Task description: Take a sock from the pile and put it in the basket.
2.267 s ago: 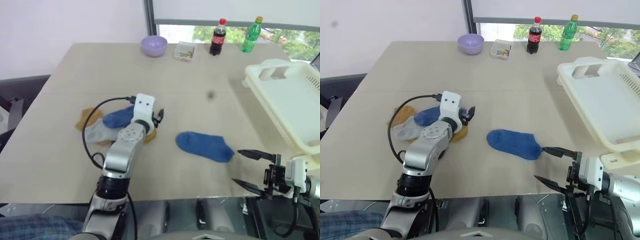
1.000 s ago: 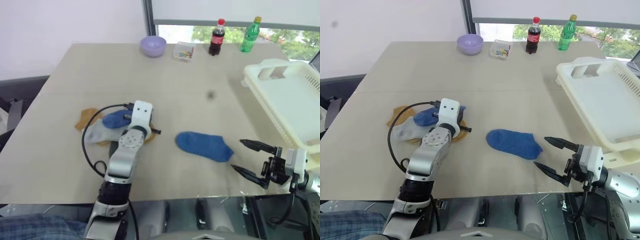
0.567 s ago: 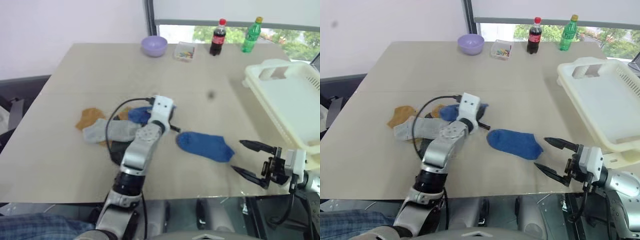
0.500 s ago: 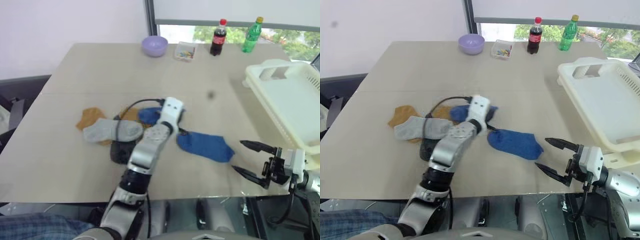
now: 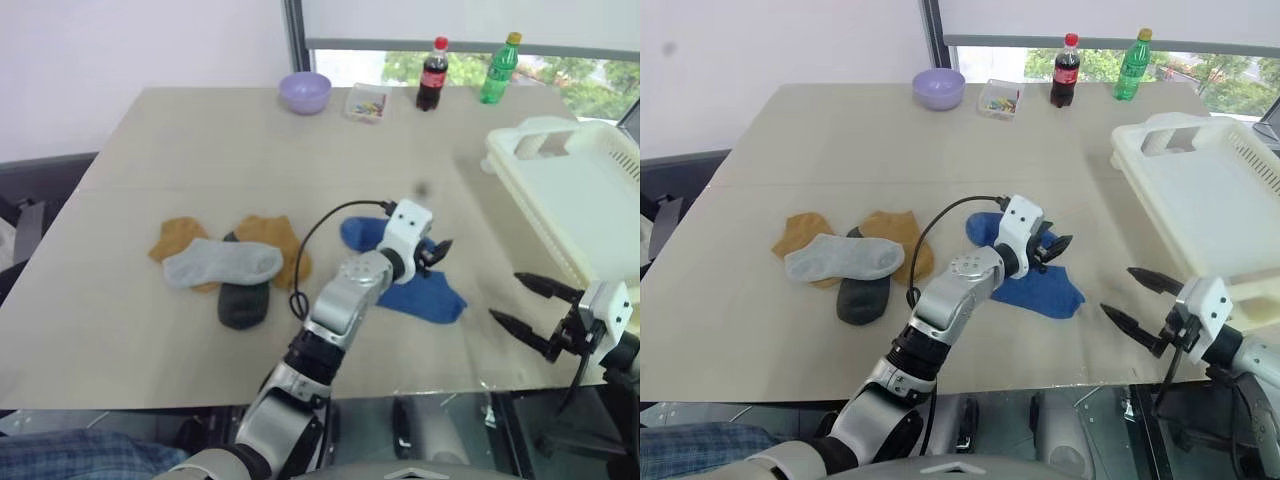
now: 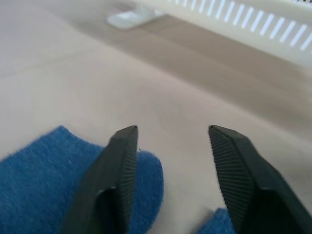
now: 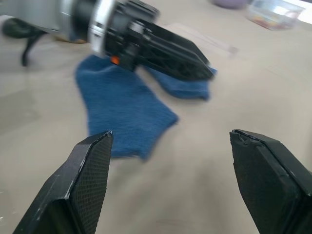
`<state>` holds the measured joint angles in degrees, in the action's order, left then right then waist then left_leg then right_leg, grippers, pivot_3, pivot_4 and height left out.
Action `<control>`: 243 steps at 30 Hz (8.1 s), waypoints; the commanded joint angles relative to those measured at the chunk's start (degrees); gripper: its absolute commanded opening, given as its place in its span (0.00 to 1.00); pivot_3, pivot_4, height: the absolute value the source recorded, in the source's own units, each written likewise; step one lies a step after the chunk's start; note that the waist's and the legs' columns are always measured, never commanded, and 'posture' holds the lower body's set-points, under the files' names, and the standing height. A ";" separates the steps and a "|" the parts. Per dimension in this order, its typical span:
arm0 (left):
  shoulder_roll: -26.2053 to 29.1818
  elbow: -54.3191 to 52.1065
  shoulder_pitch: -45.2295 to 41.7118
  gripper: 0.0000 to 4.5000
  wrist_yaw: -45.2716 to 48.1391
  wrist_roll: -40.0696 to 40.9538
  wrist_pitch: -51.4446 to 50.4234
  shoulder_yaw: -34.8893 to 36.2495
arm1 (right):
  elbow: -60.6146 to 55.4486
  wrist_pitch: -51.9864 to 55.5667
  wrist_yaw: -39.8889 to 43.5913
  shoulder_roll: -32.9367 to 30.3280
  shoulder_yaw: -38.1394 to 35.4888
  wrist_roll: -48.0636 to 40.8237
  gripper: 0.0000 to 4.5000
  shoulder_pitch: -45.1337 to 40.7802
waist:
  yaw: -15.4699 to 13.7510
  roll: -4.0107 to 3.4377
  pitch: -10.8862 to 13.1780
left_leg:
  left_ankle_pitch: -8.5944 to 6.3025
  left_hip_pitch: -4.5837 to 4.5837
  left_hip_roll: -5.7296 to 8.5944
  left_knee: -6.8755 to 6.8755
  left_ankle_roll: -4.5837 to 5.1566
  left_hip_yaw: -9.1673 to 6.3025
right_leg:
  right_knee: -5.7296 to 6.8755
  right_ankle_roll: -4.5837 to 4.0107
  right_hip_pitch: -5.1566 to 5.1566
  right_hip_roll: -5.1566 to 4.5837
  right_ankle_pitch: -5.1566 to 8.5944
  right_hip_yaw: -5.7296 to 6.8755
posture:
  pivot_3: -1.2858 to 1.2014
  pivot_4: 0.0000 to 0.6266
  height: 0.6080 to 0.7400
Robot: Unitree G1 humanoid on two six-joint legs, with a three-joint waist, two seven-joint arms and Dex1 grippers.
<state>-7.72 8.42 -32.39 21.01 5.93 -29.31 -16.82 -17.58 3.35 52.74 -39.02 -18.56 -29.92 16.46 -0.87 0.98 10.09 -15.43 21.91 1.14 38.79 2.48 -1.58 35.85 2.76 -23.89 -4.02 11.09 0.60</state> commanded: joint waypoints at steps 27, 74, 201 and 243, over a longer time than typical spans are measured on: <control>20.00 21.11 -10.05 0.56 20.39 8.92 -1.64 16.10 | 9.15 61.23 -27.32 11.94 11.16 -10.95 0.48 -39.19 | 0.03 -0.02 -0.02 | -0.10 0.99 0.32 0.27 0.19 -0.24 | 0.05 0.10 -0.75 -0.16 -0.42 0.16 | 0.52 0.24 0.96; 21.49 23.95 -9.72 0.00 24.17 3.42 -4.63 10.71 | 8.54 60.78 -27.41 17.05 7.18 -12.53 0.50 -41.53 | 0.08 -0.28 -0.22 | -0.10 0.82 0.32 0.43 0.20 -0.18 | 0.16 0.17 -0.64 -0.09 -0.48 0.04 | 0.52 0.24 0.96; 25.28 -14.31 11.28 0.00 20.02 3.54 0.91 -3.42 | 2.94 8.93 -5.07 -4.25 25.59 8.42 0.59 -20.50 | 0.03 -0.33 -0.32 | -0.11 0.85 0.14 0.52 0.25 0.14 | 0.01 0.27 -0.71 0.00 -0.48 -0.22 | 0.52 0.24 0.96; 16.41 2.98 -0.27 0.56 24.97 40.68 -54.48 24.43 | 7.63 13.64 -1.22 -2.76 29.84 18.92 0.60 -21.15 | 0.08 -0.11 -0.57 | -0.12 -0.08 0.10 0.52 0.24 -0.06 | -0.01 0.28 0.26 -0.02 -0.20 -0.04 | 0.52 0.24 0.96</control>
<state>9.77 10.53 -30.89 46.64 43.43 -82.09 3.92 -11.33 15.65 51.43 -41.61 9.83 -13.23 -6.27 -0.79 0.87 9.52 -15.55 21.83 1.24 39.30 2.72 -1.65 35.84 3.04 -23.63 -4.03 10.89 0.56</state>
